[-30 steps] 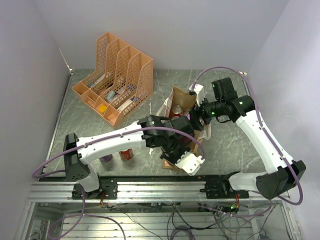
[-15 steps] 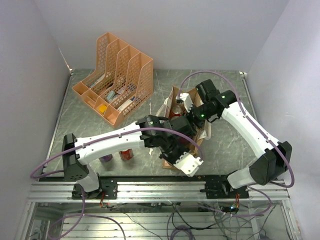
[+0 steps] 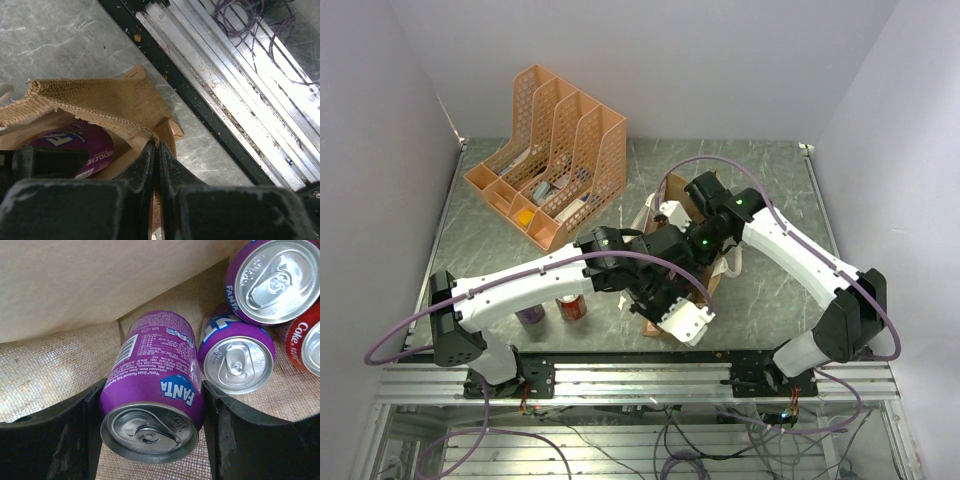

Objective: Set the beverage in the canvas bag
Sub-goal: Place the drink in the canvas bag.

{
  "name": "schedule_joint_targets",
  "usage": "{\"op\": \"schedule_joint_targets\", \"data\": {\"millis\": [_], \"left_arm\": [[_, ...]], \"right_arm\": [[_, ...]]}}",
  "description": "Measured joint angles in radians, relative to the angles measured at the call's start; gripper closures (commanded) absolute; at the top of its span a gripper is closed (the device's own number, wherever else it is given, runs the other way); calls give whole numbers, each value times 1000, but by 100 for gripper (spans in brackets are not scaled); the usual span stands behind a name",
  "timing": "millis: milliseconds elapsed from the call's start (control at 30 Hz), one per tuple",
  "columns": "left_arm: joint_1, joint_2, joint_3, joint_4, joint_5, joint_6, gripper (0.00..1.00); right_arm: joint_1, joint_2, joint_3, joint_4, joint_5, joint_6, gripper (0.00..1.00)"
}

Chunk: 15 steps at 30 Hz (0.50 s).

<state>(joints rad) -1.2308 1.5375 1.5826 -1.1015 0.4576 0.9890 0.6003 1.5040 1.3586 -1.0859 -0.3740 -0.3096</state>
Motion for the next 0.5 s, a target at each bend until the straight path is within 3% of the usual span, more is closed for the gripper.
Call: {"op": "schedule_joint_targets", "data": {"millis": [500], "left_arm": [[3, 0, -2, 5, 7, 2, 89]], "right_arm": [[70, 82, -14, 29, 105, 37, 100]]}}
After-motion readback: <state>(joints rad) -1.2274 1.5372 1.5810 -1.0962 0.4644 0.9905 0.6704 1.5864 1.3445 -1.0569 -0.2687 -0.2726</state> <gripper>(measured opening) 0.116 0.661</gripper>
